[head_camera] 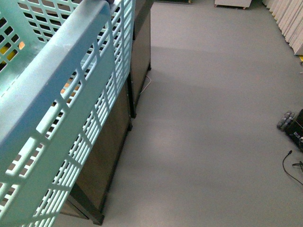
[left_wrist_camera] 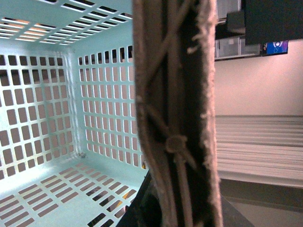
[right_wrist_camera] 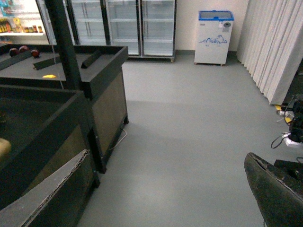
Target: Pick lemon and mango into basket
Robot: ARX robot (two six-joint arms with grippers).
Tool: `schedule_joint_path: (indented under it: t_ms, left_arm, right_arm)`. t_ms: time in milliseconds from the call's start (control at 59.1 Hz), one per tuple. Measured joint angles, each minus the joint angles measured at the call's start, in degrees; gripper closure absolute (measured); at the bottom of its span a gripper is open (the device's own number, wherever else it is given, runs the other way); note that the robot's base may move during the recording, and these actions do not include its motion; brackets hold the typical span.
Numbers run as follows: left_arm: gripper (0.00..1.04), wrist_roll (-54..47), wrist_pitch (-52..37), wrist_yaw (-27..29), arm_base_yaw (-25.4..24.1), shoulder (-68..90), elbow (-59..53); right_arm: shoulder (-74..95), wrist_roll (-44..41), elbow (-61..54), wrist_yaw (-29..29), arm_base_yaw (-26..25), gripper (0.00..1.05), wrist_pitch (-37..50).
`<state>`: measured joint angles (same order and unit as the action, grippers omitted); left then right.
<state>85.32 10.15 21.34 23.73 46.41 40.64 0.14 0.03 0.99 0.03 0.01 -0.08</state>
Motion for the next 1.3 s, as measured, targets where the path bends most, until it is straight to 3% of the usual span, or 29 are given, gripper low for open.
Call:
schedule_joint_path:
  t_ms: [1303]
  left_arm:
    - [1.00,0.0,0.0,-0.1,-0.1,0.0,0.0]
  right_arm:
    - [0.0,0.0,0.0,0.0,0.0,0.09,0.0]
